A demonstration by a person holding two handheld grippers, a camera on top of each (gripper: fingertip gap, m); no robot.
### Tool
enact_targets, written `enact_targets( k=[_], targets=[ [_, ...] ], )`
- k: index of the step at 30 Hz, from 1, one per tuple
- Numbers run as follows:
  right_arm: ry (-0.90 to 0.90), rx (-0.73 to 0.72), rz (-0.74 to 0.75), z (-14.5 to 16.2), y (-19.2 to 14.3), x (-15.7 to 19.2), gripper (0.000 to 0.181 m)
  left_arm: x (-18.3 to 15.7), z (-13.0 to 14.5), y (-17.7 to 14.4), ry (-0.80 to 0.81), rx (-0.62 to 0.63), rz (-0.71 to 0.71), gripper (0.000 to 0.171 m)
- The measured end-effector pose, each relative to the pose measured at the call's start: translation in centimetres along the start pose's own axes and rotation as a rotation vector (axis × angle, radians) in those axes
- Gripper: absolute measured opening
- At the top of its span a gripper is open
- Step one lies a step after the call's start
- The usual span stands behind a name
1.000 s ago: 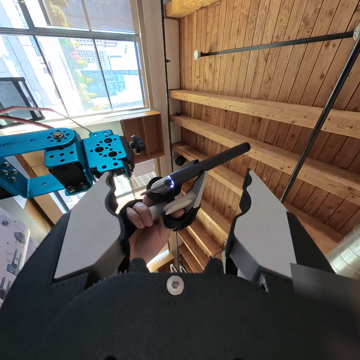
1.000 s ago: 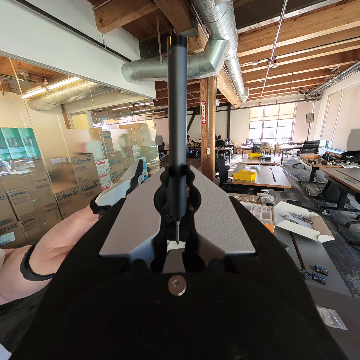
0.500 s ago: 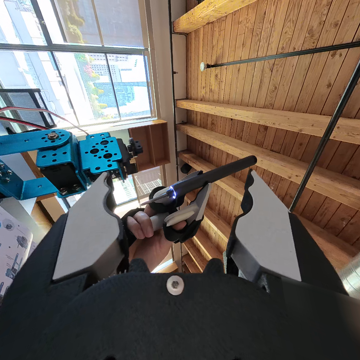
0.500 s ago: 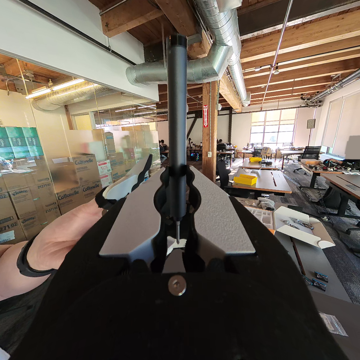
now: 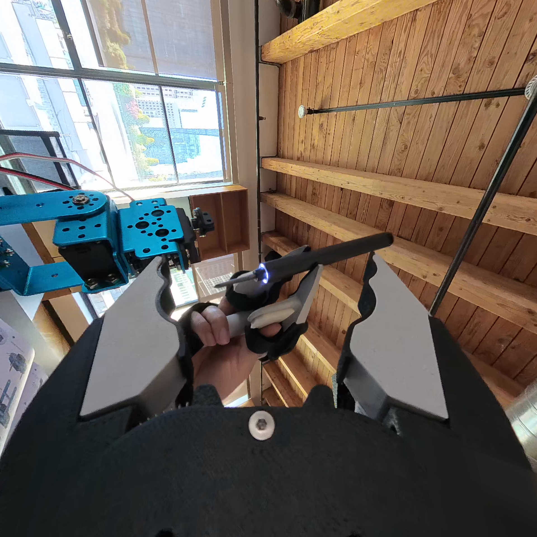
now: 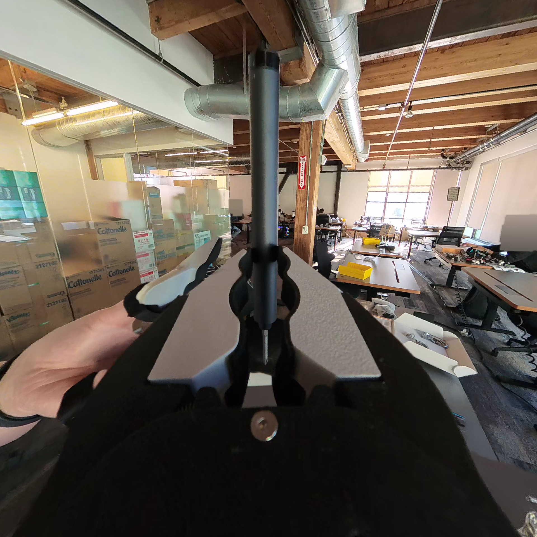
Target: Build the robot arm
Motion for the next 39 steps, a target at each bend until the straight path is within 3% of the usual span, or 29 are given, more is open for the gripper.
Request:
enact_targets(
  k=[7,30,39],
  targets=[
    [0.003,0.003,-0.011,0.9,1.5,-1.0,0.016,0.2,0.0,-0.1,-0.004,0.001,0.005,0.127],
    [0.022,0.006,-0.012,1.6,2.1,-2.0,0.016,0.4,-0.3,-0.3,-0.020,0.007,0.026,0.125],
    [-0.006,0.082,-0.053,1.2,2.5,-1.9,0.016,0.3,-0.2,-0.4,-0.008,-0.003,0.038,0.126]
  ],
)
Point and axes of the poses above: each gripper's, where its closed fingertips meet, y out along the fingers, z out of its underside, x = y × z across the jaws, the point moved 7 cm from there along -y, back along the fingers, and after that the axes turned 10 degrees about x, right-handed, at the moved point
